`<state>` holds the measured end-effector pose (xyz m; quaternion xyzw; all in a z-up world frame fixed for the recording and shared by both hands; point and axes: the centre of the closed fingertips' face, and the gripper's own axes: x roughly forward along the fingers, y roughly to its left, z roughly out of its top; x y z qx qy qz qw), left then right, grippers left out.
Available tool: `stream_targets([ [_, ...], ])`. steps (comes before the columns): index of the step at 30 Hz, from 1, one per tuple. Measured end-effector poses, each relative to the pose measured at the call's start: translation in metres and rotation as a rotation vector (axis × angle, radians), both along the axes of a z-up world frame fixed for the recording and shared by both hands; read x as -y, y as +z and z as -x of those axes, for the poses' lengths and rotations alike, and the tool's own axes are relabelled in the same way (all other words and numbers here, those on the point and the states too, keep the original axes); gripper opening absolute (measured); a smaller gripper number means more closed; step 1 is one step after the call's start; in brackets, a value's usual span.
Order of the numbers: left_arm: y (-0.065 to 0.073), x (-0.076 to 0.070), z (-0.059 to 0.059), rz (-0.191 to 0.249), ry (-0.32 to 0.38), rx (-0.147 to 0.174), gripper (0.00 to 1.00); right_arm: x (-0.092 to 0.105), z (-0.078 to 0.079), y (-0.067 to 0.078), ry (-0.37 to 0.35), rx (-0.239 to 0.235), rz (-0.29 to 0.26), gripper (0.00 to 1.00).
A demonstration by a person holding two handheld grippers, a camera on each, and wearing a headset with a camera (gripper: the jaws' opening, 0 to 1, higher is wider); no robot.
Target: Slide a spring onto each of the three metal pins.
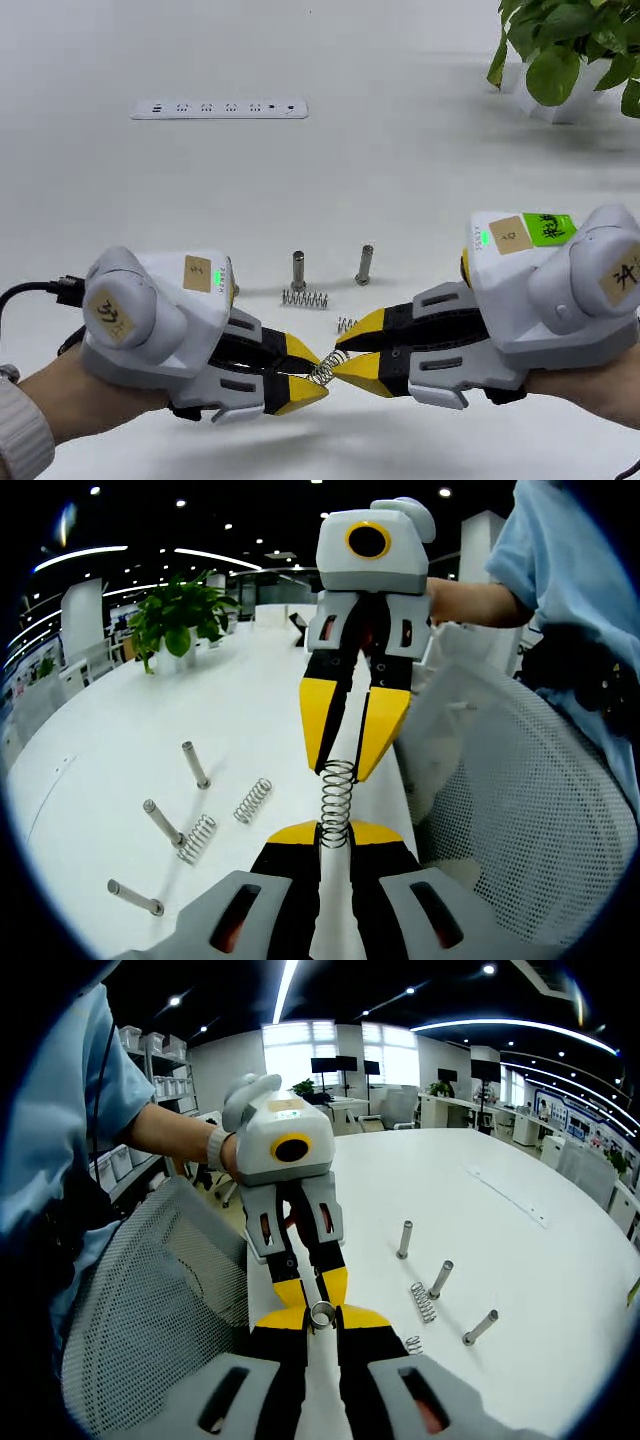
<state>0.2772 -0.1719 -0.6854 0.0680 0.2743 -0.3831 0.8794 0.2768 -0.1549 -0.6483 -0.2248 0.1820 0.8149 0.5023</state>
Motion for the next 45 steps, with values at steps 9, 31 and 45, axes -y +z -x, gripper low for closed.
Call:
stream_targets([
  [9,-0.006,0.002,0.000,-0.006,0.000,-0.009,0.09,0.002,0.003,-0.005,0.025,0.038,0.028,0.12],
  [31,-0.014,0.007,-0.005,-0.043,0.008,-0.024,0.09,0.011,-0.001,-0.020,0.174,0.213,0.178,0.19],
  [45,-0.013,0.021,-0.010,-0.049,-0.023,-0.019,0.09,0.019,0.003,-0.034,0.233,0.217,0.259,0.15],
])
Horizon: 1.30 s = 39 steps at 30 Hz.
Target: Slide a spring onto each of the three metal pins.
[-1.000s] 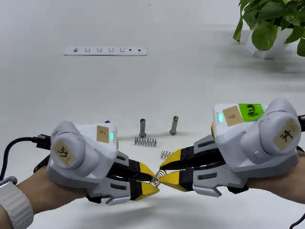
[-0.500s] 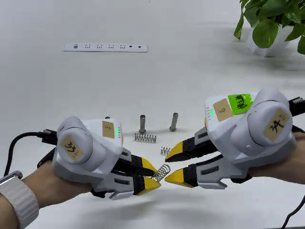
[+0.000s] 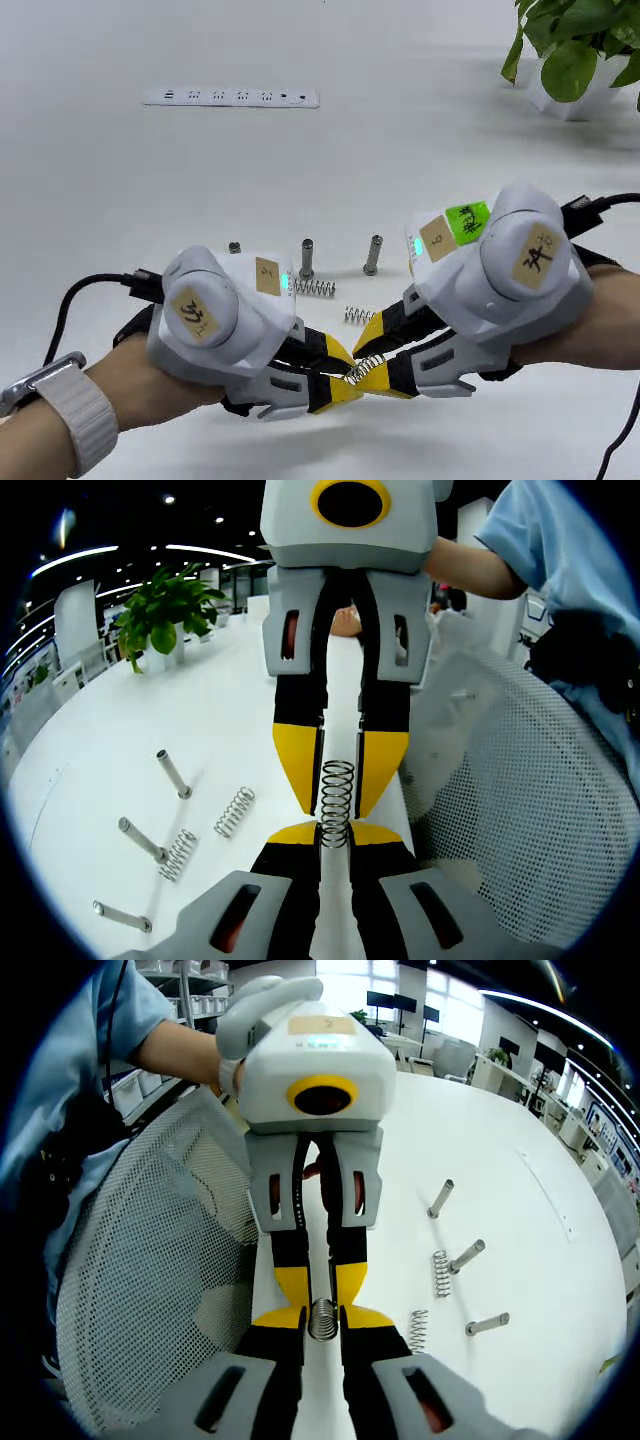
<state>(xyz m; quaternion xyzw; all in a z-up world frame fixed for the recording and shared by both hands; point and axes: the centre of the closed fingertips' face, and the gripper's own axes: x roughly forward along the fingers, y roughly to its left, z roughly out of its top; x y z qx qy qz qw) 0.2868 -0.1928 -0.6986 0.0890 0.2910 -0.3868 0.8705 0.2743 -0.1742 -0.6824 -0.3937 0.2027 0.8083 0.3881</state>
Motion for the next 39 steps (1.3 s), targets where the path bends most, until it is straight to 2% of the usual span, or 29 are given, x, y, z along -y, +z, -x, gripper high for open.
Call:
stream_targets([
  [13,-0.001,0.008,0.000,0.002,-0.017,-0.005,0.10,0.008,0.002,-0.005,0.011,-0.007,0.034,0.12],
  [22,0.001,0.008,-0.001,0.013,0.014,0.003,0.10,0.008,0.001,-0.004,0.020,0.002,0.043,0.12],
  [28,0.006,0.001,0.000,0.061,0.087,0.009,0.12,0.003,-0.001,0.000,0.026,0.010,0.038,0.12],
  [32,0.008,-0.008,0.002,0.093,0.163,0.001,0.23,-0.001,-0.004,0.003,0.036,0.025,0.034,0.12],
  [34,0.010,-0.013,0.003,0.110,0.198,0.009,0.26,-0.002,-0.005,0.004,0.042,0.029,0.033,0.12],
  [39,0.014,-0.028,0.009,0.125,0.285,0.011,0.37,-0.007,-0.008,0.006,0.059,0.044,0.031,0.12],
])
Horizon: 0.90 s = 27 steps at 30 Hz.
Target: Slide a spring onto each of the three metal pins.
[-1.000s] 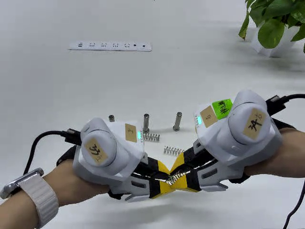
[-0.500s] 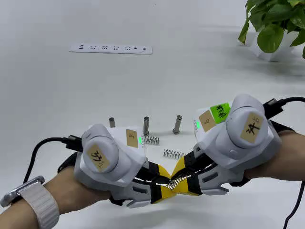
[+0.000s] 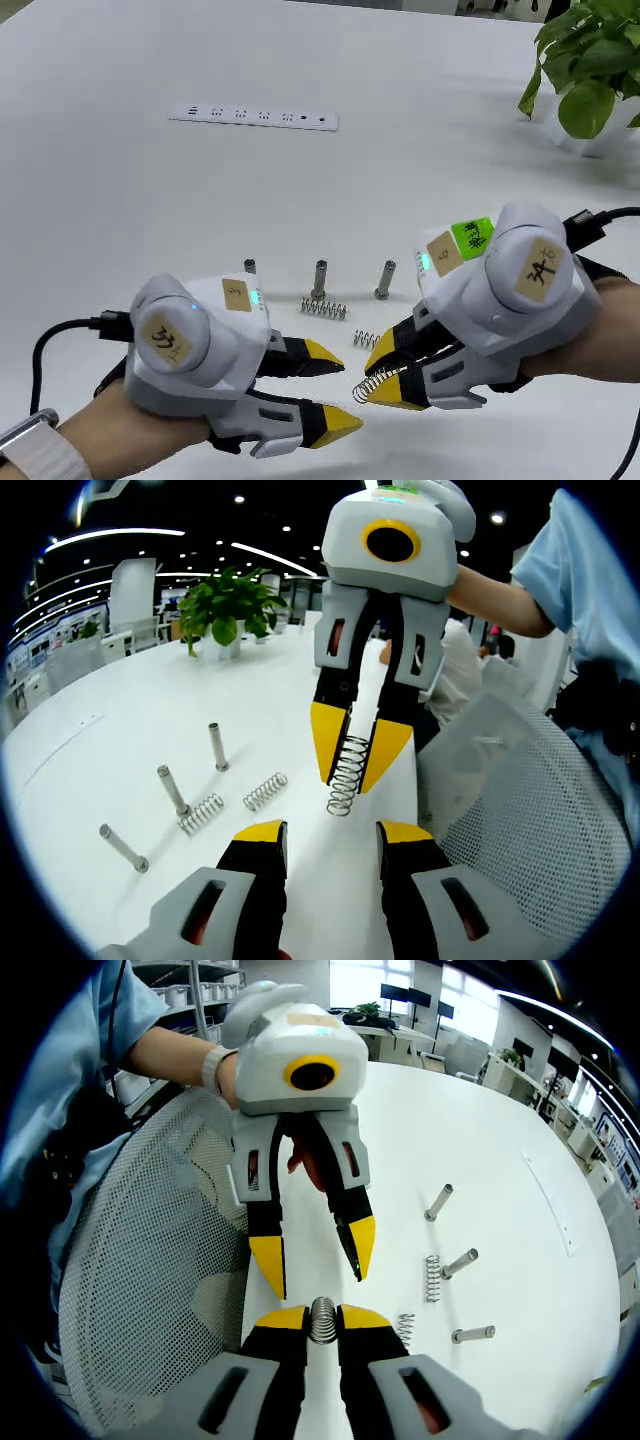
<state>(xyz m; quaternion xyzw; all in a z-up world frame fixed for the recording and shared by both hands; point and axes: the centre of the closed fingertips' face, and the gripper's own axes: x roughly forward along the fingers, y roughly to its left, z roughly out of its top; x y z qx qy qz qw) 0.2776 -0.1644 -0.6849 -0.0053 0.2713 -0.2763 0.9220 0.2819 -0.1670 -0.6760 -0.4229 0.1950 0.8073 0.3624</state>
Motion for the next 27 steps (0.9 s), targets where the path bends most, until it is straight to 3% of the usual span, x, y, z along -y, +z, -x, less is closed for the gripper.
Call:
stream_targets([
  [10,0.007,-0.032,0.013,0.023,0.175,0.019,0.55,-0.014,0.001,0.003,0.039,0.010,0.013,0.12],
  [18,0.010,-0.051,0.021,0.044,0.270,0.034,0.67,-0.028,0.001,0.006,0.090,0.033,0.021,0.12],
  [21,0.009,-0.058,0.024,0.060,0.308,0.021,0.74,-0.035,-0.001,0.006,0.102,0.030,0.031,0.12],
  [27,0.007,-0.067,0.027,0.056,0.344,0.014,0.84,-0.051,-0.004,0.010,0.166,0.071,0.042,0.12],
])
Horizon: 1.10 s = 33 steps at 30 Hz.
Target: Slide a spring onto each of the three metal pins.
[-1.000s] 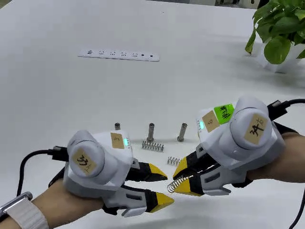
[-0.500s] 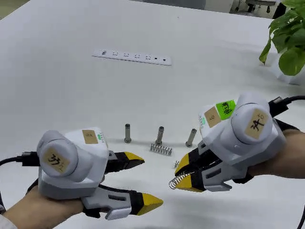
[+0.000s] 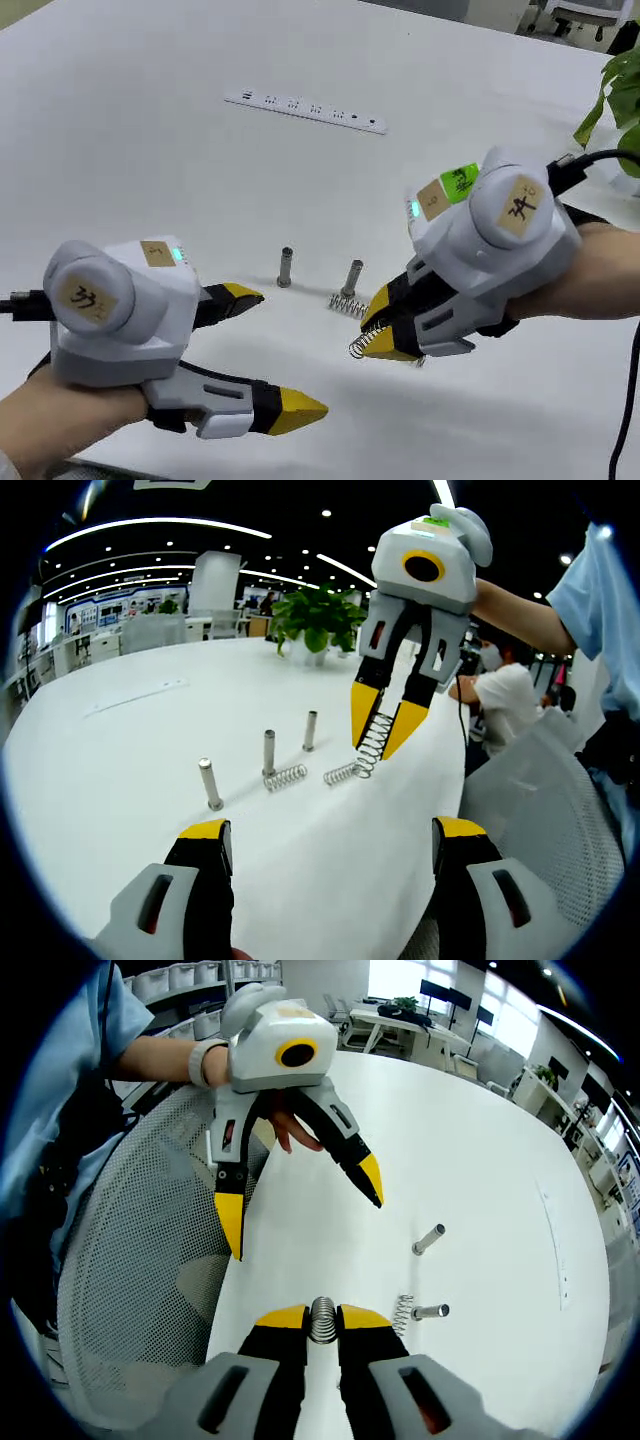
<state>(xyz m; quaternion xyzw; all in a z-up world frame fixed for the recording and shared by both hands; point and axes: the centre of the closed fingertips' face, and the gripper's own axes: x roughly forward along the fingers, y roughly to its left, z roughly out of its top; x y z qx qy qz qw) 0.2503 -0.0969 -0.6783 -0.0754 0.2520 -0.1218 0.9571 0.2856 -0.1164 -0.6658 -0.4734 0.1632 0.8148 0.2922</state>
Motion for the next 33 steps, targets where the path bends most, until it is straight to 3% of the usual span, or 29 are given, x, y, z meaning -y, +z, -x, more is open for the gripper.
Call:
stream_targets([
  [3,0.000,-0.012,-0.001,-0.010,0.057,0.013,0.90,-0.011,-0.002,0.003,0.029,0.015,0.004,0.12],
  [9,-0.003,-0.020,0.002,-0.021,0.096,0.011,0.96,-0.029,-0.008,0.006,0.089,0.063,0.014,0.12],
  [11,-0.004,-0.025,0.002,-0.044,0.114,0.010,1.00,-0.038,-0.009,0.008,0.106,0.078,0.011,0.12],
  [14,-0.003,-0.029,0.002,-0.058,0.122,0.017,1.00,-0.048,-0.012,0.009,0.158,0.125,0.007,0.12],
  [17,-0.004,-0.036,0.002,-0.088,0.137,0.017,1.00,-0.060,-0.012,0.012,0.161,0.128,0.003,0.12],
  [23,-0.007,-0.042,0.003,-0.118,0.144,0.008,1.00,-0.079,-0.015,0.015,0.232,0.202,0.000,0.12],
  [33,-0.007,-0.046,0.004,-0.131,0.154,0.011,1.00,-0.103,-0.014,0.015,0.318,0.264,0.022,0.12],
])
